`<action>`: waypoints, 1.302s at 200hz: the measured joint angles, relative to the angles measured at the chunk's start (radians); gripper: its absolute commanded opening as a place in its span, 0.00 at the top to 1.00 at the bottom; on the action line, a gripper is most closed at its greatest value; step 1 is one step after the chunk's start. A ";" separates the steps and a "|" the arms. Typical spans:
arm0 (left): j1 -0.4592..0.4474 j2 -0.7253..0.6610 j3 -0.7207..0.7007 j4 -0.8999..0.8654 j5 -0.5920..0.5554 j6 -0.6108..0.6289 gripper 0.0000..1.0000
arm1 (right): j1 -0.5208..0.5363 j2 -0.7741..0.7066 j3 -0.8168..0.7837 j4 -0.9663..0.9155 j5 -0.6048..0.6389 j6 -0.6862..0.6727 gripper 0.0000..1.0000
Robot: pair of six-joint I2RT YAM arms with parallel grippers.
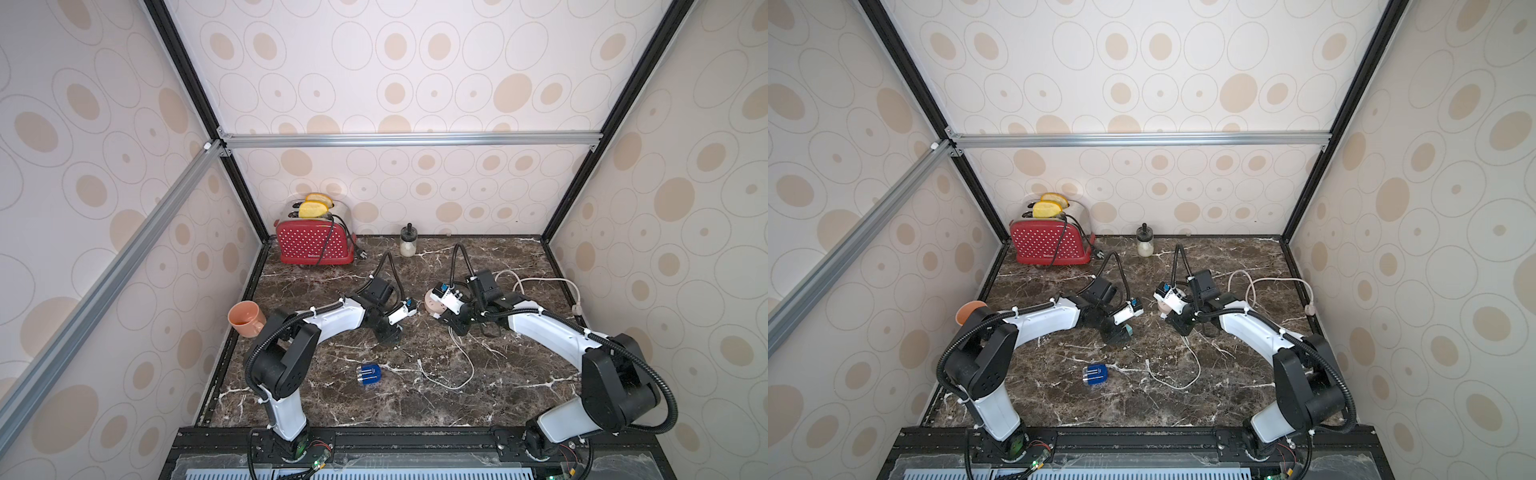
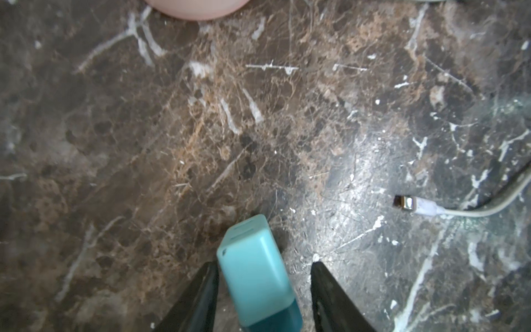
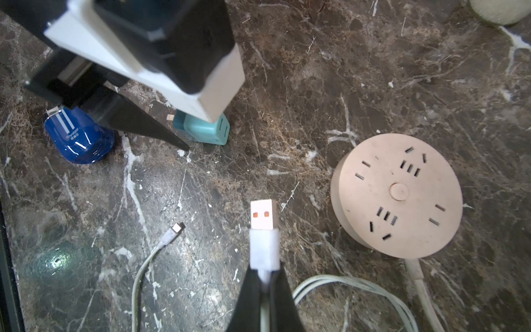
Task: Charge the electric shaver
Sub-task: Pick up the plug from the center of the board.
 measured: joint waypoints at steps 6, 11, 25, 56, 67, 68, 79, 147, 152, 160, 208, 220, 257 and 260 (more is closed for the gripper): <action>0.000 -0.003 -0.008 0.005 -0.004 -0.010 0.39 | 0.000 0.000 0.000 0.000 0.000 0.000 1.00; 0.000 -0.007 -0.014 0.008 -0.008 -0.014 0.37 | 0.000 0.000 0.000 0.000 0.000 0.000 1.00; 0.000 -0.022 -0.027 0.018 -0.022 -0.036 0.34 | 0.000 0.000 0.000 0.000 0.000 0.000 1.00; -0.001 -0.067 -0.078 0.092 -0.055 -0.100 0.34 | 0.000 0.000 0.000 0.001 0.000 0.000 1.00; -0.001 -0.082 -0.109 0.129 -0.065 -0.126 0.34 | 0.000 0.000 0.000 0.002 0.000 0.000 1.00; -0.001 -0.085 -0.113 0.135 -0.066 -0.130 0.34 | 0.000 0.000 0.000 0.002 0.000 0.000 1.00; -0.001 -0.098 -0.150 0.179 -0.072 -0.154 0.34 | -0.001 0.000 0.000 0.002 0.000 0.001 1.00; -0.002 -0.120 -0.314 0.399 -0.090 -0.247 0.36 | -0.003 0.000 0.000 0.007 -0.001 0.008 1.00; -0.002 -0.120 -0.320 0.413 -0.089 -0.249 0.36 | -0.004 0.000 0.000 0.008 -0.002 0.008 1.00; -0.002 -0.120 -0.327 0.436 -0.088 -0.252 0.36 | -0.004 0.000 0.000 0.008 -0.002 0.008 1.00; -0.002 -0.118 -0.341 0.541 -0.059 -0.266 0.45 | -0.004 0.000 0.000 0.007 -0.004 0.010 1.00; -0.002 -0.115 -0.341 0.553 -0.050 -0.269 0.48 | -0.004 0.000 0.000 0.007 -0.005 0.010 1.00; -0.002 -0.102 -0.341 0.563 -0.035 -0.270 0.49 | -0.004 0.000 0.000 0.007 -0.007 0.010 1.00; -0.002 -0.101 -0.341 0.563 -0.035 -0.270 0.48 | -0.004 0.000 0.000 0.007 -0.008 0.010 1.00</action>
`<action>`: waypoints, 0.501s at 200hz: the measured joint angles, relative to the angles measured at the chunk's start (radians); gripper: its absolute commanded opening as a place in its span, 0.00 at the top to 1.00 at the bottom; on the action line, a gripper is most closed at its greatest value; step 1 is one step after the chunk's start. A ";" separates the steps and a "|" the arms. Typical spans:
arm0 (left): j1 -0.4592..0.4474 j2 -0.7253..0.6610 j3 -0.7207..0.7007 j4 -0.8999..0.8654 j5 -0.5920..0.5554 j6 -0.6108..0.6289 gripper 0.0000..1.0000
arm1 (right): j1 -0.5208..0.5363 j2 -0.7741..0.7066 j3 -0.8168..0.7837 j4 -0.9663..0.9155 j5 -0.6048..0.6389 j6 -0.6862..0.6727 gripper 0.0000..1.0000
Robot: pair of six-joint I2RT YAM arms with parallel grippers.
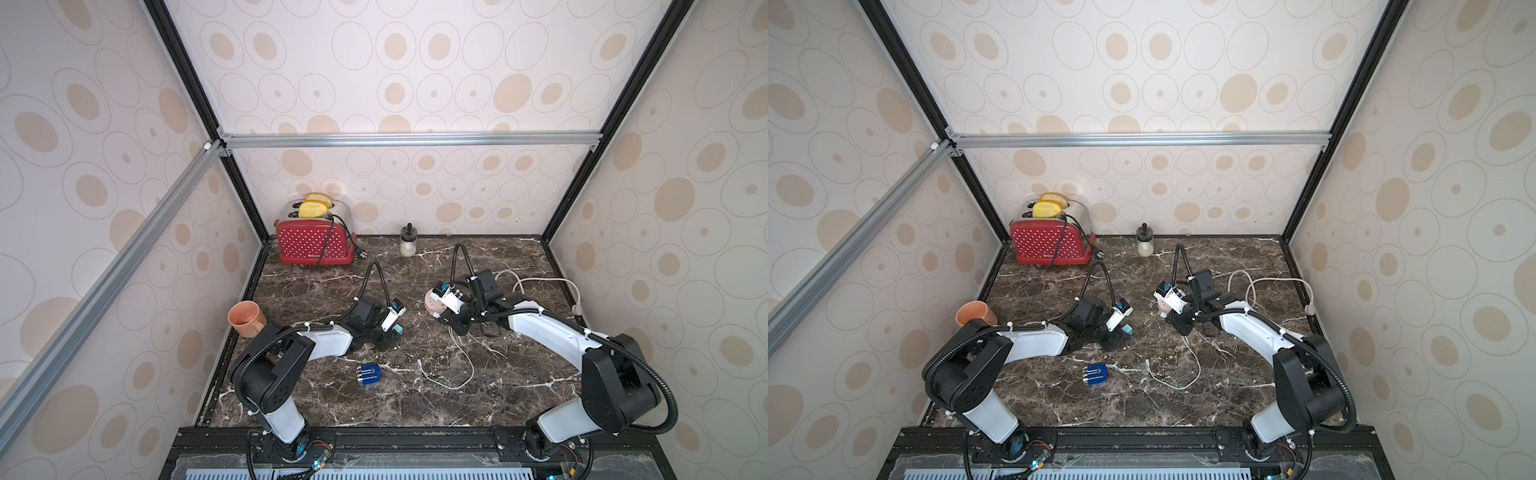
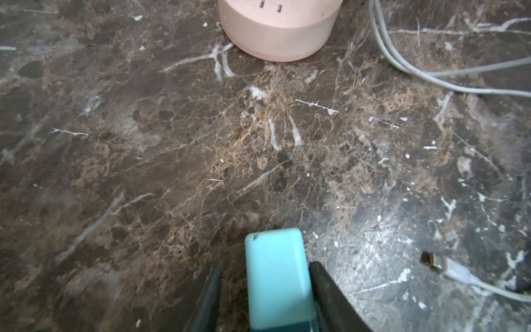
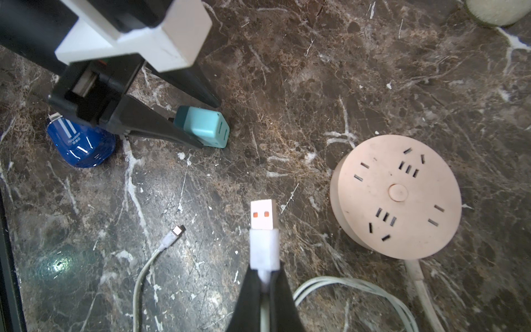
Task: Charge the electric shaver
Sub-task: Pick up the plug from the center of the board.
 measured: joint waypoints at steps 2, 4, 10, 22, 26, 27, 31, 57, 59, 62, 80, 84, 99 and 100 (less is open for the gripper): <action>0.000 0.000 0.000 0.000 0.000 0.000 0.48 | 0.000 0.000 0.000 0.000 0.000 0.000 1.00; 0.000 0.000 0.000 0.000 0.001 0.000 0.48 | 0.000 0.000 0.000 0.000 0.000 0.000 1.00; 0.000 0.001 0.000 -0.001 0.002 0.000 0.48 | 0.000 0.000 0.000 -0.001 -0.001 0.000 1.00; 0.000 0.002 0.000 -0.001 0.003 0.000 0.50 | 0.000 0.001 0.000 -0.004 -0.005 0.000 1.00; 0.000 0.002 0.000 -0.001 0.003 0.000 0.51 | 0.000 0.002 0.000 -0.005 -0.006 0.000 1.00; 0.000 0.002 0.000 -0.002 0.003 0.000 0.51 | 0.000 0.002 0.000 -0.005 -0.006 0.000 1.00; 0.000 0.003 0.000 -0.002 0.004 0.000 0.53 | 0.000 0.003 0.000 -0.006 -0.008 0.000 1.00; 0.000 0.006 -0.002 -0.005 0.008 -0.001 0.61 | 0.000 0.018 0.004 -0.021 -0.022 -0.002 1.00; 0.000 0.006 -0.002 -0.005 0.008 0.000 0.61 | 0.000 0.020 0.004 -0.022 -0.023 -0.002 1.00; 0.000 0.006 -0.002 -0.005 0.010 0.000 0.61 | 0.000 0.022 0.005 -0.024 -0.024 -0.003 1.00; 0.000 0.006 -0.002 -0.005 0.010 -0.003 0.52 | 0.000 0.034 0.009 -0.033 -0.032 -0.004 1.00; 0.000 0.006 -0.002 -0.005 0.010 -0.002 0.49 | 0.000 0.037 0.010 -0.035 -0.035 -0.005 1.00; 0.000 0.006 -0.005 -0.004 0.010 -0.004 0.45 | 0.000 0.048 0.021 -0.048 -0.043 -0.008 1.00; 0.000 0.006 -0.005 -0.004 0.008 -0.006 0.45 | 0.000 0.048 0.021 -0.048 -0.043 -0.008 1.00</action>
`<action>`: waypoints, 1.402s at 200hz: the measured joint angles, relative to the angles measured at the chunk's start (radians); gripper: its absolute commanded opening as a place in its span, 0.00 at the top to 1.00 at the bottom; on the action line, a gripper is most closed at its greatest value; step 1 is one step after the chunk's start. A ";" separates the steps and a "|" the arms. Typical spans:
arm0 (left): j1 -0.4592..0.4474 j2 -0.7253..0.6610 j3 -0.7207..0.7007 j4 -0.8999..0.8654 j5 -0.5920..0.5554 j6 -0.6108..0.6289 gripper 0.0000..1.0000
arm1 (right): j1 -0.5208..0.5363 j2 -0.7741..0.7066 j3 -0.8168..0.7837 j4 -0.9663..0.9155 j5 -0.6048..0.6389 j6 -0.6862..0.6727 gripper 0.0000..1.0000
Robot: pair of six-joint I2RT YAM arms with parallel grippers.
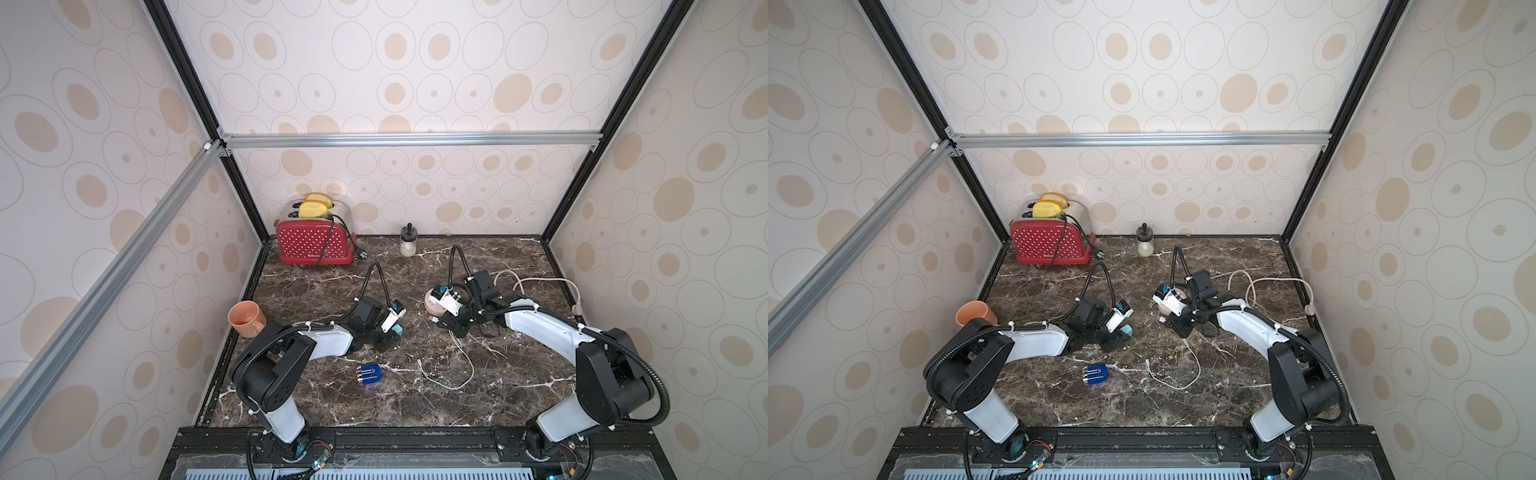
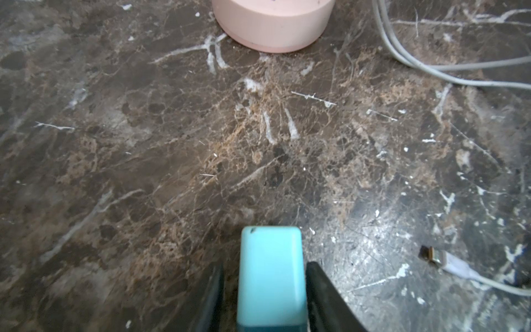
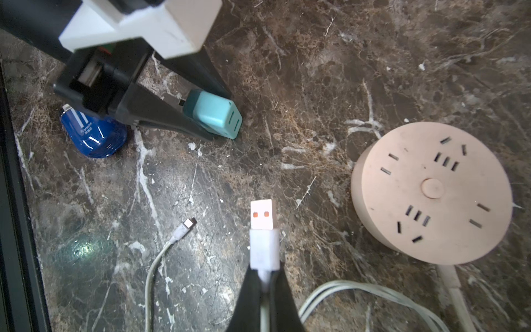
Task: Charge the electric shaver
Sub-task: Pick up the plug from the center of the board, then insert the charging cable into the plug.
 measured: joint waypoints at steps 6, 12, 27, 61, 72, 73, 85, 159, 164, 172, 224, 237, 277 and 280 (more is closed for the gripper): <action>0.000 0.000 -0.002 0.000 0.000 0.001 0.45 | 0.000 0.005 0.005 -0.004 -0.003 0.000 1.00; 0.000 0.000 -0.006 0.001 0.000 0.001 0.44 | 0.000 0.009 0.010 -0.007 -0.006 -0.001 1.00; 0.000 0.000 -0.016 0.000 0.000 0.001 0.44 | 0.000 0.016 0.016 -0.012 -0.010 -0.003 1.00; 0.000 -0.001 -0.024 0.005 0.003 0.006 0.56 | 0.000 0.016 0.016 -0.020 -0.010 -0.004 1.00; 0.000 -0.001 -0.024 0.005 0.004 0.009 0.61 | 0.000 0.016 0.016 -0.022 -0.010 -0.005 1.00; 0.000 -0.001 -0.024 0.005 0.005 0.010 0.61 | 0.000 0.016 0.016 -0.022 -0.010 -0.005 1.00; 0.000 -0.001 -0.024 0.004 0.006 0.013 0.68 | 0.000 0.016 0.016 -0.024 -0.010 -0.007 1.00; 0.001 -0.021 -0.015 -0.038 0.085 0.073 0.99 | 0.000 0.056 0.066 -0.086 -0.057 -0.023 1.00; 0.002 -0.032 -0.015 -0.042 0.096 0.087 1.00 | 0.000 0.061 0.074 -0.095 -0.062 -0.025 1.00; 0.009 -0.052 -0.015 -0.044 0.114 0.108 1.00 | 0.000 0.066 0.088 -0.110 -0.070 -0.028 1.00; 0.117 -0.103 0.045 -0.061 0.332 0.245 1.00 | 0.003 0.108 0.181 -0.225 -0.112 -0.064 1.00; 0.130 -0.089 0.100 -0.116 0.371 0.303 1.00 | 0.006 0.119 0.205 -0.262 -0.115 -0.077 1.00; 0.130 -0.077 0.185 -0.206 0.459 0.475 1.00 | 0.021 0.130 0.240 -0.338 -0.119 -0.105 1.00; 0.130 -0.076 0.187 -0.214 0.462 0.484 1.00 | 0.023 0.130 0.241 -0.341 -0.120 -0.105 1.00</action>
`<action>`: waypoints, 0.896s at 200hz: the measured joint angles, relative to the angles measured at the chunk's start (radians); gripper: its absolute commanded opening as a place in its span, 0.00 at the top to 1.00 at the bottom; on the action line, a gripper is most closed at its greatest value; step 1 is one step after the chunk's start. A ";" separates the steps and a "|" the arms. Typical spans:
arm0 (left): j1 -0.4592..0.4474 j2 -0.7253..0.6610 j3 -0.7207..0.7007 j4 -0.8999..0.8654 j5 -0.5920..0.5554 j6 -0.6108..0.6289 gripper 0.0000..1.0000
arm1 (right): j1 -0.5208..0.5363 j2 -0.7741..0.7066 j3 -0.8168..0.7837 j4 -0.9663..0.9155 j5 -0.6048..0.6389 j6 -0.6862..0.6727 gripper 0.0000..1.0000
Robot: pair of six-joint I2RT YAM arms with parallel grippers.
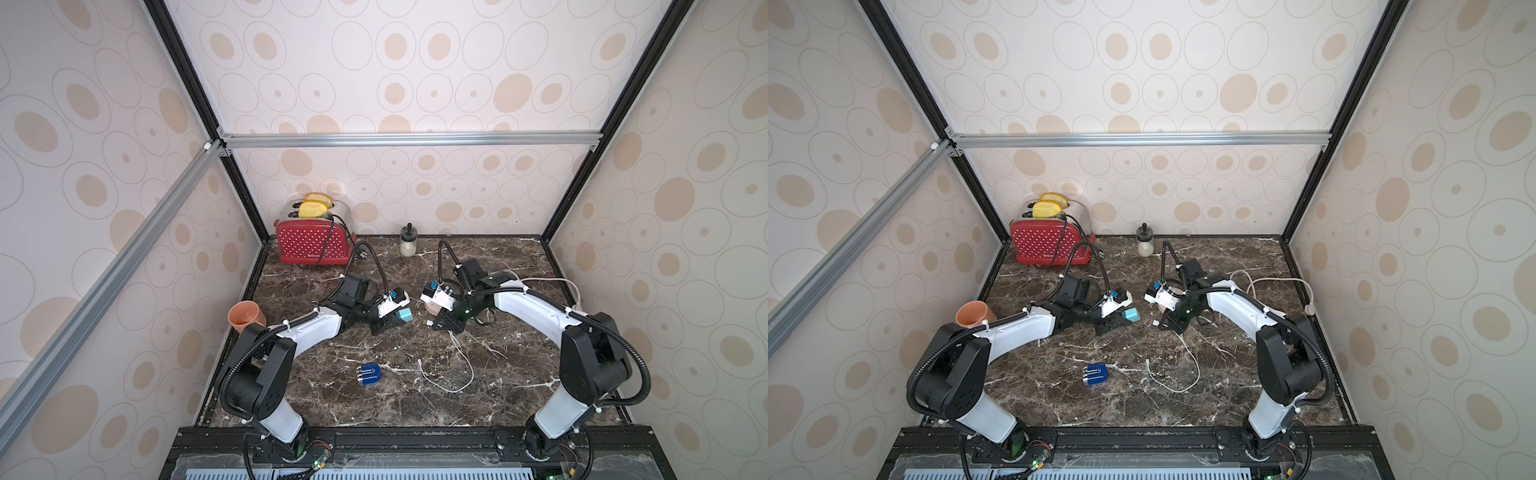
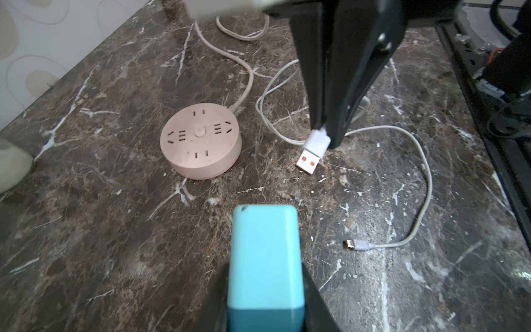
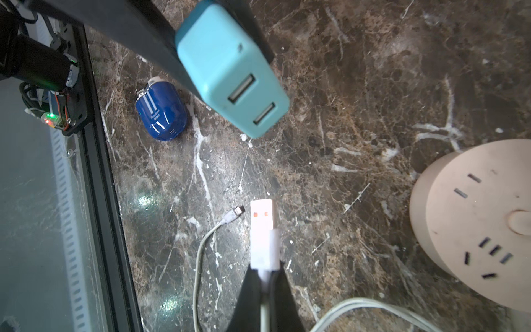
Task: Charge the electric shaver
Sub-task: Insert the charging cable into the plug.
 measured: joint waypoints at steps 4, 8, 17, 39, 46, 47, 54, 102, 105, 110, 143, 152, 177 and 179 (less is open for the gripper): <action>0.000 0.000 0.003 -0.010 0.006 0.016 1.00 | 0.002 0.000 0.002 -0.005 -0.002 -0.002 1.00; 0.000 0.000 0.005 -0.021 0.012 0.030 1.00 | 0.003 0.000 0.003 -0.008 -0.002 -0.003 1.00; 0.000 0.000 0.010 -0.041 0.019 0.061 1.00 | 0.005 0.000 0.006 -0.015 -0.004 -0.006 1.00; 0.000 0.000 0.016 -0.088 0.037 0.137 1.00 | 0.005 0.001 0.014 -0.029 -0.012 -0.011 1.00; 0.000 0.000 0.016 -0.098 0.040 0.154 1.00 | 0.006 0.002 0.019 -0.037 -0.018 -0.013 1.00; 0.000 0.000 0.016 -0.099 0.040 0.156 1.00 | 0.006 0.003 0.021 -0.038 -0.019 -0.013 1.00; 0.000 0.000 0.016 -0.106 0.045 0.172 1.00 | 0.007 0.005 0.028 -0.043 -0.024 -0.015 1.00; 0.000 0.000 0.016 -0.135 0.080 0.229 1.00 | 0.039 0.020 0.056 -0.051 -0.046 -0.023 1.00; 0.000 0.000 0.016 -0.135 0.082 0.231 1.00 | 0.040 0.022 0.056 -0.052 -0.047 -0.023 1.00; 0.000 0.000 0.016 -0.136 0.084 0.235 1.00 | 0.042 0.025 0.057 -0.053 -0.048 -0.022 1.00; 0.000 0.000 0.016 -0.140 0.093 0.251 1.00 | 0.045 0.038 0.065 -0.061 -0.048 -0.023 1.00; 0.000 0.000 0.016 -0.141 0.096 0.254 1.00 | 0.047 0.038 0.069 -0.063 -0.048 -0.023 1.00; 0.000 -0.002 0.016 -0.142 0.100 0.263 1.00 | 0.054 0.038 0.082 -0.064 -0.048 -0.023 1.00; 0.000 -0.002 0.016 -0.142 0.100 0.263 1.00 | 0.055 0.038 0.083 -0.065 -0.048 -0.023 1.00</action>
